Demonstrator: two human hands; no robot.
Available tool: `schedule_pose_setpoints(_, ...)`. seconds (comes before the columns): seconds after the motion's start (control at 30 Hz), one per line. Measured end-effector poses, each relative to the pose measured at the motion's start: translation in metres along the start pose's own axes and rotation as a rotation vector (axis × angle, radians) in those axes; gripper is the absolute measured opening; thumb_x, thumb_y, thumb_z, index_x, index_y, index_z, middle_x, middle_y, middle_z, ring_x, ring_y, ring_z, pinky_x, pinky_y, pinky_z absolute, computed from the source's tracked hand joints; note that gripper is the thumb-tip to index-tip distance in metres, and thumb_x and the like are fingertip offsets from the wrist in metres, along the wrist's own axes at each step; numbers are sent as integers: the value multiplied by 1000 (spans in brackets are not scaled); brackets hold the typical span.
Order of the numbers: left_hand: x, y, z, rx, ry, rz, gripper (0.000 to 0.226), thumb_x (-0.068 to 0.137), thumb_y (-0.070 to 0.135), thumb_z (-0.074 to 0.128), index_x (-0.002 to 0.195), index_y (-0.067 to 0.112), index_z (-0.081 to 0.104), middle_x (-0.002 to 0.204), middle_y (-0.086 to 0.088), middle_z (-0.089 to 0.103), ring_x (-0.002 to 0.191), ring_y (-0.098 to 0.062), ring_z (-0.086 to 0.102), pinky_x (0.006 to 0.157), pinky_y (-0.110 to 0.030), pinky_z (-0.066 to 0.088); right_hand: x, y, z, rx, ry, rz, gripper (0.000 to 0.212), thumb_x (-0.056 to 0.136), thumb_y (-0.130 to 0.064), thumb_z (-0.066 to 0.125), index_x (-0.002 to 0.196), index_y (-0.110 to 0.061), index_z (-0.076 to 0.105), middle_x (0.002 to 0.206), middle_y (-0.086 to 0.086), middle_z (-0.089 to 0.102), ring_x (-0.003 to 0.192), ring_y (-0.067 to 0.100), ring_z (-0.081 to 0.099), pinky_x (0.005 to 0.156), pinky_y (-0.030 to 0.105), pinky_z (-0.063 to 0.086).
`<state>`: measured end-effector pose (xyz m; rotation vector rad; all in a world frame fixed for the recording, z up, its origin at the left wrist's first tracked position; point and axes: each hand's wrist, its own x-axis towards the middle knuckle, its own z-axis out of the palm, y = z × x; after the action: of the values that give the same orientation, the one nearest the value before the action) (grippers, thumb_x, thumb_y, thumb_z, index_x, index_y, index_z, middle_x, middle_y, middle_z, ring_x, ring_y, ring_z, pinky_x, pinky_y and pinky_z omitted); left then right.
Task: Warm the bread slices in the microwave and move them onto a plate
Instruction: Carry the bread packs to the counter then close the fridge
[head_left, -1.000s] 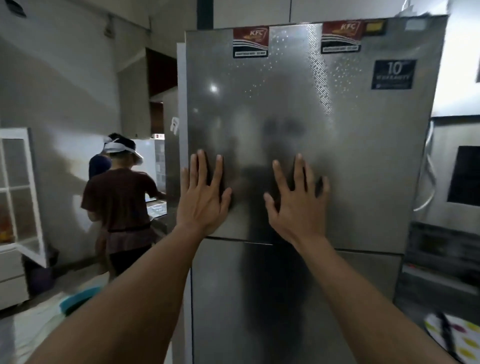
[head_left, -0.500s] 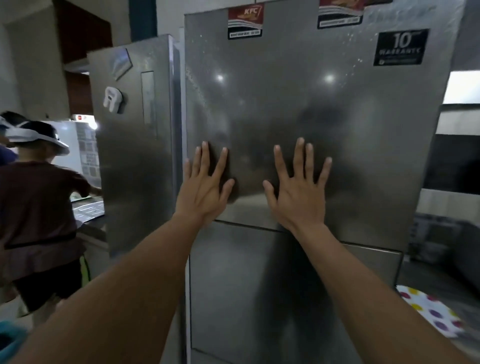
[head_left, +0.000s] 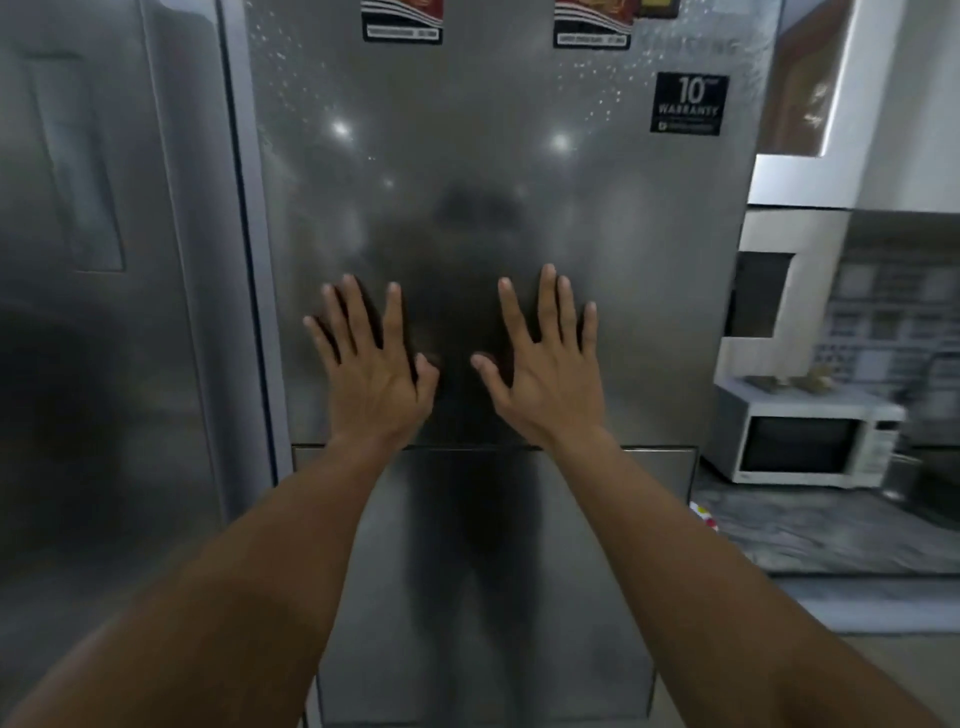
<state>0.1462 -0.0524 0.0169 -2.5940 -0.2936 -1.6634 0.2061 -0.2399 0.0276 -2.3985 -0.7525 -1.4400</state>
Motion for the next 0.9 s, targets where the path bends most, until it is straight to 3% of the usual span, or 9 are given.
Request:
schedule_pose_setpoints(0.1, 2, 9, 3, -20, 7, 117, 77, 89, 35, 38, 157, 13, 10, 161, -28, 0, 149, -44, -4, 114, -68, 2, -5, 5, -8, -8, -37, 30, 78, 98, -61, 37, 160, -27, 4, 166, 16, -7, 153, 32, -6, 121, 57, 1)
schedule_pose_setpoints(0.17, 3, 18, 2, -49, -1, 106, 78, 88, 33, 41, 157, 15, 9, 161, -27, -1, 149, -44, -6, 115, -68, 2, -6, 9, -19, -18, -76, -2, 75, 100, -53, 40, 160, -25, 6, 166, 16, -4, 153, 32, -3, 121, 58, 7)
schedule_pose_setpoints(0.23, 4, 31, -1, -86, -23, 79, 76, 89, 31, 44, 156, 15, 12, 161, -26, -3, 148, -44, -7, 116, -67, 1, -6, 15, -32, -26, -104, -21, 70, 100, -42, 42, 160, -23, 11, 166, 15, 2, 153, 32, 4, 121, 57, 13)
schedule_pose_setpoints(0.43, 10, 93, -2, -213, -37, 307, 65, 89, 28, 45, 151, 18, 28, 161, -21, 14, 150, -39, 3, 118, -63, 6, -22, 54, -68, 12, -147, 134, 61, 98, -25, 46, 155, -16, 26, 162, 15, 21, 144, 34, 29, 116, 52, 30)
schedule_pose_setpoints(0.73, 2, 234, 5, -573, -61, 557, 56, 92, 25, 40, 147, 12, 38, 153, -24, 32, 147, -38, 20, 121, -53, 16, -82, 162, -130, -176, -212, 368, 58, 95, -21, 48, 150, -15, 32, 156, 19, 30, 139, 38, 37, 108, 56, 38)
schedule_pose_setpoints(0.9, -16, 320, 20, -709, -151, 666, 56, 93, 26, 33, 148, 15, 38, 155, -17, 34, 148, -32, 23, 122, -46, 17, -115, 233, -156, -269, -267, 520, 61, 95, -19, 44, 154, -16, 28, 160, 18, 27, 143, 36, 33, 112, 49, 34)
